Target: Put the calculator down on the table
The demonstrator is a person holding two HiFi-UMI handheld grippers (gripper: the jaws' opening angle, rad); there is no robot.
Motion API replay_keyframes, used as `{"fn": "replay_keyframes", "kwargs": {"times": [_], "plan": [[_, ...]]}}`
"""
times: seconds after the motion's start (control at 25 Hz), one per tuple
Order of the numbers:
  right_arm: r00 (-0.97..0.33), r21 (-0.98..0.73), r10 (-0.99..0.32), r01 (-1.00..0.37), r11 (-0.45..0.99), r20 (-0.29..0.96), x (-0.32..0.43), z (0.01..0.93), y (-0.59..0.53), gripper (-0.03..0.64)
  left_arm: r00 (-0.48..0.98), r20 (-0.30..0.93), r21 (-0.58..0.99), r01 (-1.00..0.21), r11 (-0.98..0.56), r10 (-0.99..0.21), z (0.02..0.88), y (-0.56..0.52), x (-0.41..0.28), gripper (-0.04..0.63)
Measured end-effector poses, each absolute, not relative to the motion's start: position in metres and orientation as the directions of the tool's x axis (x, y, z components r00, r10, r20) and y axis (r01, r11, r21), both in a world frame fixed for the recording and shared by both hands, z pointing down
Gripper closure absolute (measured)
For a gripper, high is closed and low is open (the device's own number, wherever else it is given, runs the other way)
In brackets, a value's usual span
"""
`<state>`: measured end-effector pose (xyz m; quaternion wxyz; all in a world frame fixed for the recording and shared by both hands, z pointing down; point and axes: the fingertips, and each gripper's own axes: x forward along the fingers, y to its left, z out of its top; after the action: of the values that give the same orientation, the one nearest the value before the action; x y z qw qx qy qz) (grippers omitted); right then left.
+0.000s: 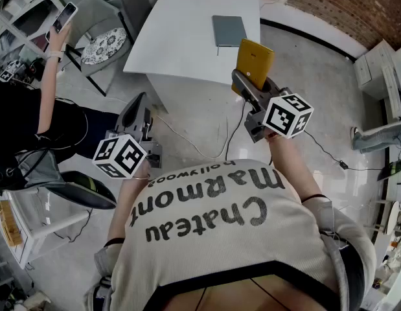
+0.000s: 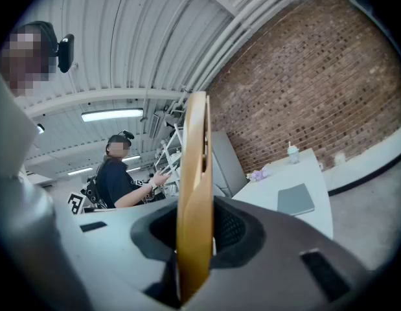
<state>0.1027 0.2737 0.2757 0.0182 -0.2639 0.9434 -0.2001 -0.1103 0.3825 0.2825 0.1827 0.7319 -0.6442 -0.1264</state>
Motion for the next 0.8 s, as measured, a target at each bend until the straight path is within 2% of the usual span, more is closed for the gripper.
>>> {"fn": "replay_keyframes", "kwargs": {"times": [0.44,0.8], "plan": [[-0.843,-0.46,-0.527,-0.512,0.725,0.107,0.104,0.306,0.28,0.525,0.196,0.067,0.46,-0.876,-0.144,-0.978,0.306,0.377,-0.116,0.593],[-0.865,-0.447,-0.486,-0.487,0.75,0.127,0.113,0.314,0.193,0.525,0.155,0.069,0.467,-0.878,-0.106,-0.986,0.306,0.311,-0.098,0.594]]}}
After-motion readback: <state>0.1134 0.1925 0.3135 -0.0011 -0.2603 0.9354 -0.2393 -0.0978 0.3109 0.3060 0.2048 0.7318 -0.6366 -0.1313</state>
